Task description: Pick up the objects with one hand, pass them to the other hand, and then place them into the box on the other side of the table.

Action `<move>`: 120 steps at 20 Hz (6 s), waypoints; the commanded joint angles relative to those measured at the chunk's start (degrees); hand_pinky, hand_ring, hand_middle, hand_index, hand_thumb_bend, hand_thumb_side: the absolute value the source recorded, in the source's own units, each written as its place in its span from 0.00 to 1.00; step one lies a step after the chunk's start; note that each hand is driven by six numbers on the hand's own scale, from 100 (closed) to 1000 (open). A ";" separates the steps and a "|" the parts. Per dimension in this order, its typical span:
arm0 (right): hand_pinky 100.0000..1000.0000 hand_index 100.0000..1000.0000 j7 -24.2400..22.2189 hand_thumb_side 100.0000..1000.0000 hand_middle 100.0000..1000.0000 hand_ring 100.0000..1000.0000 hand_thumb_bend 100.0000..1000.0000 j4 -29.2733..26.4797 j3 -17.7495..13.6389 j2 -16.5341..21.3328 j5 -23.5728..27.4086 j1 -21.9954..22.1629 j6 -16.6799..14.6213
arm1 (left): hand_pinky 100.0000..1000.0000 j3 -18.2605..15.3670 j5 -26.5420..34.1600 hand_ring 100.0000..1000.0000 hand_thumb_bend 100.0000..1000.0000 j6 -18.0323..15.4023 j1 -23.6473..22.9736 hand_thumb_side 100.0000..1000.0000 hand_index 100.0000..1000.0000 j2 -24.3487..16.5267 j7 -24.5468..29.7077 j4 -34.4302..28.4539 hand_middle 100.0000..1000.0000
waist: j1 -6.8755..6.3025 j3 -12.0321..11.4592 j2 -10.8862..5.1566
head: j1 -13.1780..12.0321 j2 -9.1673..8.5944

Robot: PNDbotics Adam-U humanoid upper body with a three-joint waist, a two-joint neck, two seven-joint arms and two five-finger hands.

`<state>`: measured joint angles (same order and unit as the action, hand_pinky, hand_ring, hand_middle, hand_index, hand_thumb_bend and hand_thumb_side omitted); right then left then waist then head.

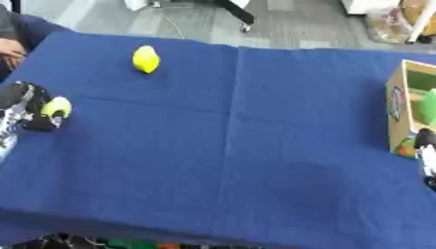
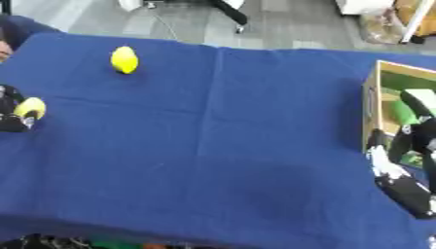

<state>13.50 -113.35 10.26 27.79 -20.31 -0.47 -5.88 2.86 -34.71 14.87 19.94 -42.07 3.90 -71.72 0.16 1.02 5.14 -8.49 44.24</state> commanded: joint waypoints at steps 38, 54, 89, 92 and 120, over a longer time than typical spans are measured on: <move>0.15 0.93 -14.22 0.21 0.10 0.13 0.00 -1.24 15.32 1.65 2.78 -27.84 -12.02 | 0.60 15.68 42.78 0.33 0.00 -3.33 7.70 0.21 0.41 9.16 11.06 -42.87 0.27 | 0.71 -0.70 -1.07 | 2.56 -0.13; 0.06 0.90 -16.05 0.21 0.04 0.07 0.00 -1.24 17.30 -0.41 5.28 -31.18 -11.61 | 0.60 19.36 47.35 0.34 0.00 -3.22 11.86 0.22 0.42 9.57 11.47 -42.87 0.28 | 0.92 -1.03 -1.09 | 2.66 -0.13; 0.00 0.87 -21.30 0.26 0.00 0.00 0.00 -1.24 19.69 -3.06 10.40 -33.53 -12.40 | 0.60 22.99 48.95 0.34 0.00 -3.60 17.75 0.20 0.42 11.97 16.59 -42.87 0.28 | 0.97 -0.79 -1.03 | 2.16 -0.13; 0.00 0.87 -21.71 0.27 0.00 0.00 0.00 -1.24 20.01 -3.35 10.77 -33.74 -12.25 | 0.60 23.22 48.84 0.34 0.00 -3.43 18.09 0.20 0.42 12.33 16.55 -42.87 0.28 | 1.02 -0.76 -1.02 | 2.14 -0.13; 0.00 0.83 -20.50 0.08 0.00 0.00 0.00 -1.24 20.34 -2.31 4.92 -31.87 -9.33 | 0.63 22.82 52.51 0.36 0.00 -4.41 18.58 0.25 0.44 12.26 18.64 -42.87 0.30 | 0.92 -0.72 -1.07 | 1.92 -0.13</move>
<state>-6.56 -114.10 30.72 24.24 -14.42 -31.92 -15.35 26.66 17.28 10.87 36.96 -29.28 22.37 -113.55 0.49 0.29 5.06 -6.48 44.25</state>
